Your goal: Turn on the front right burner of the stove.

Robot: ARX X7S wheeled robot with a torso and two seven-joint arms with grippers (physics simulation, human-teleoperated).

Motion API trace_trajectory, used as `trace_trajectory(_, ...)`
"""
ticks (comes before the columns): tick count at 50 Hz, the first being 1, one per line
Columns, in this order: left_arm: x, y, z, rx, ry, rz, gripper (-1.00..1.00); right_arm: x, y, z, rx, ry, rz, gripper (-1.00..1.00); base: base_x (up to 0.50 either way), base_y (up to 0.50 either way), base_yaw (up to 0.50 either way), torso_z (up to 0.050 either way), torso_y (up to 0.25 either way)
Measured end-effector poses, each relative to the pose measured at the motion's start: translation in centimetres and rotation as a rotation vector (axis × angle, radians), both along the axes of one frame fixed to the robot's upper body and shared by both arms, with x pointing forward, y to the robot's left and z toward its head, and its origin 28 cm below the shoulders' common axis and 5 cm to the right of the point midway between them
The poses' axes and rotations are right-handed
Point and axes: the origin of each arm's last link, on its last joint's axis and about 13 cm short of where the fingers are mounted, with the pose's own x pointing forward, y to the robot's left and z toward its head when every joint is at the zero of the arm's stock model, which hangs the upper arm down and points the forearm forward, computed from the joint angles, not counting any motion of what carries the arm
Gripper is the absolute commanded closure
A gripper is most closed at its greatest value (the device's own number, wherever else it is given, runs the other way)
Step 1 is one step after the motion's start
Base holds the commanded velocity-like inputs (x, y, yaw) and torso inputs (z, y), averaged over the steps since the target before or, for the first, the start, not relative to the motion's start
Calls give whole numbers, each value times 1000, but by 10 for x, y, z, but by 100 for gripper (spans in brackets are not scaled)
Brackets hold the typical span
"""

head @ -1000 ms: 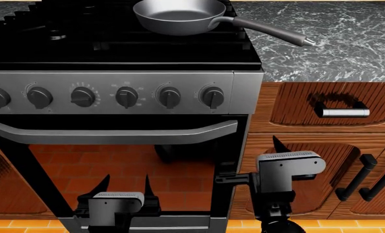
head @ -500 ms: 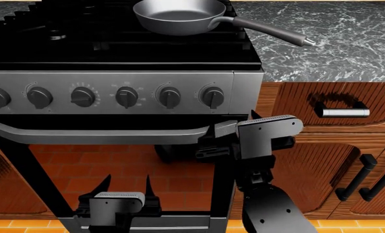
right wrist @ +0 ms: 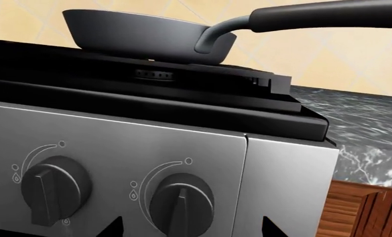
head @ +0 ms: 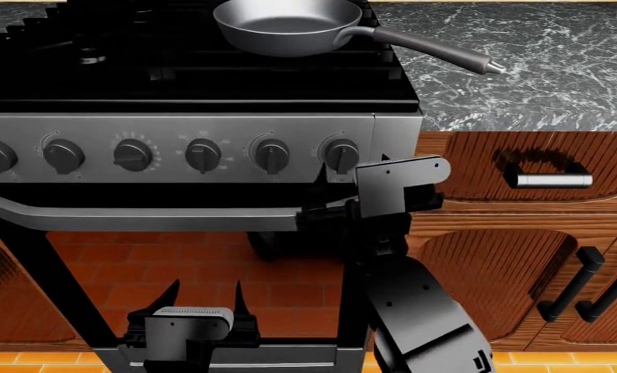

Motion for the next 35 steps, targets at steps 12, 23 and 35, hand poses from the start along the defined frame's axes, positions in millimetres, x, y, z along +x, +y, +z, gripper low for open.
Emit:
trace_trajectory(12,0,0,0,-1,0,-2,-100,14,8,-2,13,-3,-1,-100,0,0,0,0,0)
trace_trajectory(23,0,0,0,-1,2,-4,-100,23,12,-9,21,23,8,-100,0,0,0,0,0)
trace_trajectory(35,0,0,0,-1,3,-4,-100,28,13,-16,31,46,7,-100,0,0,0,0,0)
